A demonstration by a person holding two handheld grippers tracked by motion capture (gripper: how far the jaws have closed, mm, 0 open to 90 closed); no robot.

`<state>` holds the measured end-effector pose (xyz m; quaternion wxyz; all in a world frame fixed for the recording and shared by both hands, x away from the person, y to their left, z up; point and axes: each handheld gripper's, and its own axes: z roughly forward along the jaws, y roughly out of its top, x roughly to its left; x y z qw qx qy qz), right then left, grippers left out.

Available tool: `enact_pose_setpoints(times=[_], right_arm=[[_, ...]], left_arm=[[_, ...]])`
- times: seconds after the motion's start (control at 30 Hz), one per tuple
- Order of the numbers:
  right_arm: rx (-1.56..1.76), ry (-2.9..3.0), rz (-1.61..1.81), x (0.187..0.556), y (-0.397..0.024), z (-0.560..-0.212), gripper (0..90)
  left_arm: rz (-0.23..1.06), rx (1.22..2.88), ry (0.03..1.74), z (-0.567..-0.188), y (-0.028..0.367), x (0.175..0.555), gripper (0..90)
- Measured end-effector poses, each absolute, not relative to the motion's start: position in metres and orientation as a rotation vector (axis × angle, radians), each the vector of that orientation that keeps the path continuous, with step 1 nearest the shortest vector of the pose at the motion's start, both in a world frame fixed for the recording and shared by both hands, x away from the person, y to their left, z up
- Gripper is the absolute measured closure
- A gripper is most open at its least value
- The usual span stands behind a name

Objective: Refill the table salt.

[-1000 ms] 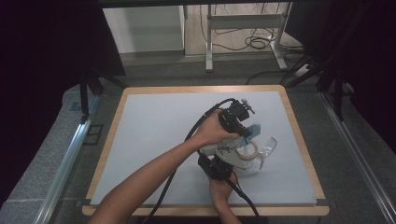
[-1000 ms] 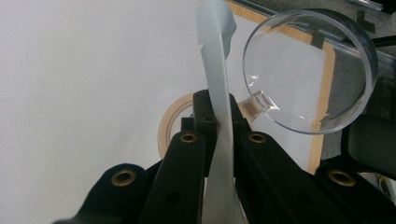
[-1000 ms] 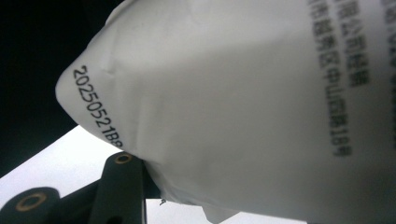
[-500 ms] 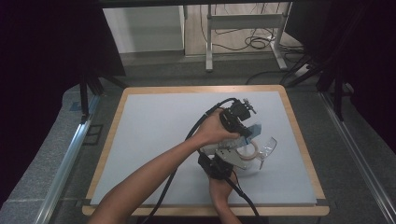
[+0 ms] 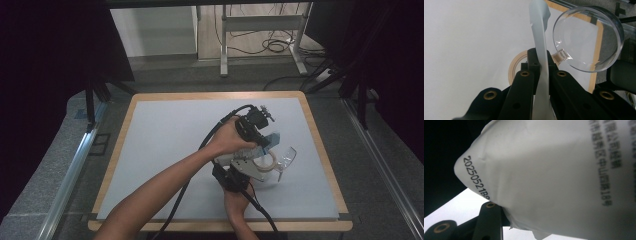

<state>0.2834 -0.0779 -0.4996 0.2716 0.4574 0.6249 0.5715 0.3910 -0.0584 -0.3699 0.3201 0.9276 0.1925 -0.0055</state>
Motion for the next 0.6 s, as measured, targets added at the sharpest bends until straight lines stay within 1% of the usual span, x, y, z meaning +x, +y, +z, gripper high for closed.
enact_pose_setpoints(times=[0.6], right_arm=[[1.234, 1.670, 1.545, 0.2838, -0.0792, -0.4981, 51.3]], left_arm=[[-0.009, 2.446, 0.502, -0.3673, -0.0611, 0.3913, 90.0]])
